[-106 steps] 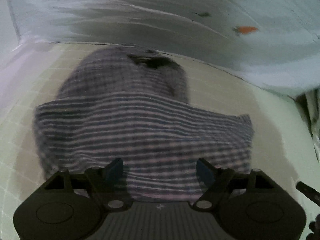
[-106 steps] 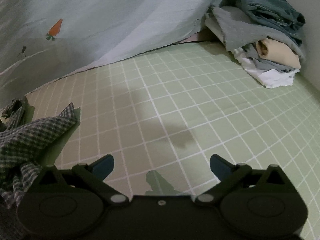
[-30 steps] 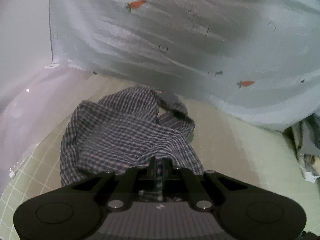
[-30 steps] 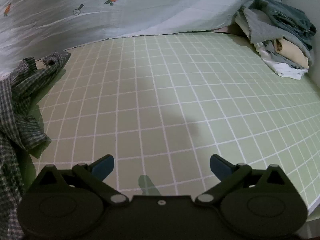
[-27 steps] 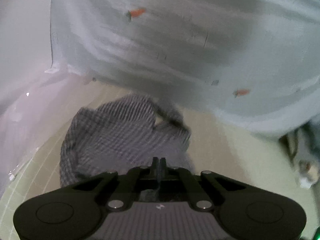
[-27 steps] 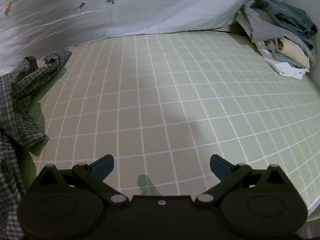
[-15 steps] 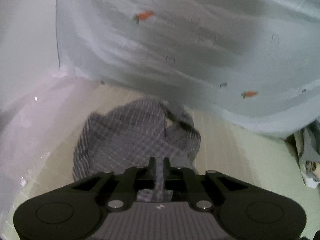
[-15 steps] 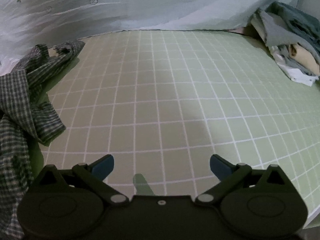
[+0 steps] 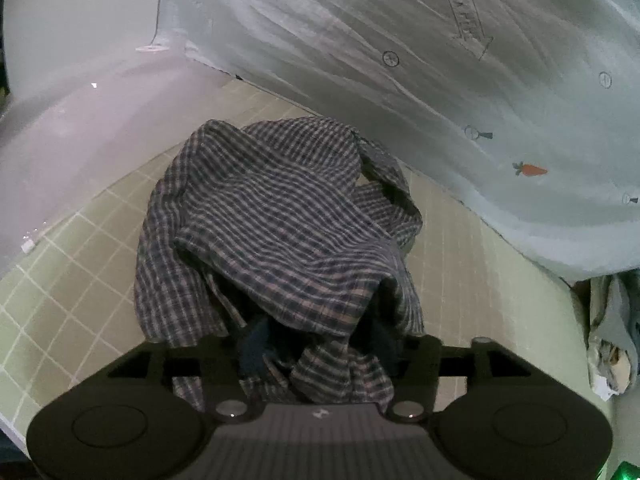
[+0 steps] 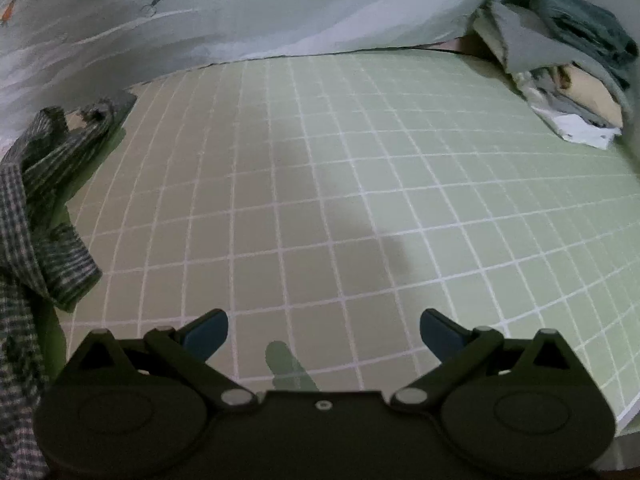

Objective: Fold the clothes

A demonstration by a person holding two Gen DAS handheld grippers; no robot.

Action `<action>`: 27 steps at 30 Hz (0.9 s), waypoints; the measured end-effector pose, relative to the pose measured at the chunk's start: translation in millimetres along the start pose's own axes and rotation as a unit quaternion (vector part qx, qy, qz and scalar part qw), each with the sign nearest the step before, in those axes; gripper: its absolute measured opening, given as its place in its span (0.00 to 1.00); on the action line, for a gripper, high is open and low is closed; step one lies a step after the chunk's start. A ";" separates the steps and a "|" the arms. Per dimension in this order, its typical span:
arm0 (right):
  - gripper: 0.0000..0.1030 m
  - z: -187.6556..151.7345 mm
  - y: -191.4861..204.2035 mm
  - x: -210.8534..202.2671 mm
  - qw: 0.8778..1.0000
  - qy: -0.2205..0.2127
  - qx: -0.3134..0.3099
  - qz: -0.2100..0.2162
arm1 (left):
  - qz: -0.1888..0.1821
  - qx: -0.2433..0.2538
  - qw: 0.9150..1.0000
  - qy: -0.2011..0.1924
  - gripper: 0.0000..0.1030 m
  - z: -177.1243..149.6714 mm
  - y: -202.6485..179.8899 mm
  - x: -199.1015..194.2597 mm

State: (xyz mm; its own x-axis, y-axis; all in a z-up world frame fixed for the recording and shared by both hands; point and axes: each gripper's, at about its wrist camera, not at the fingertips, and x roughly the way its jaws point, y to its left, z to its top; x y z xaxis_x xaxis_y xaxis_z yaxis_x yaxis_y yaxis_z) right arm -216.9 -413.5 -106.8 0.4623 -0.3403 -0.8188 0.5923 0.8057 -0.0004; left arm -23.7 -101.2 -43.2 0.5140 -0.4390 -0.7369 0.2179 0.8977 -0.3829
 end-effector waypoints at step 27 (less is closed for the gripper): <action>1.00 -0.6 29.7 0.5 0.999 0.007 -0.033 -0.015 | -0.124 -0.111 0.986 -0.004 0.32 28.1 40.4 34.8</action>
State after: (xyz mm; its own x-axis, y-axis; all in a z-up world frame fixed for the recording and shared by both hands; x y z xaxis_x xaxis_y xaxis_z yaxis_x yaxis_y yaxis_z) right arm -199.5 -389.4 -107.6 0.4351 -0.3575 -0.8264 0.5601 0.8260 -0.0624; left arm 26.3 -79.2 -68.6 0.4743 -0.6435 -0.6008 0.1515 0.7319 -0.6644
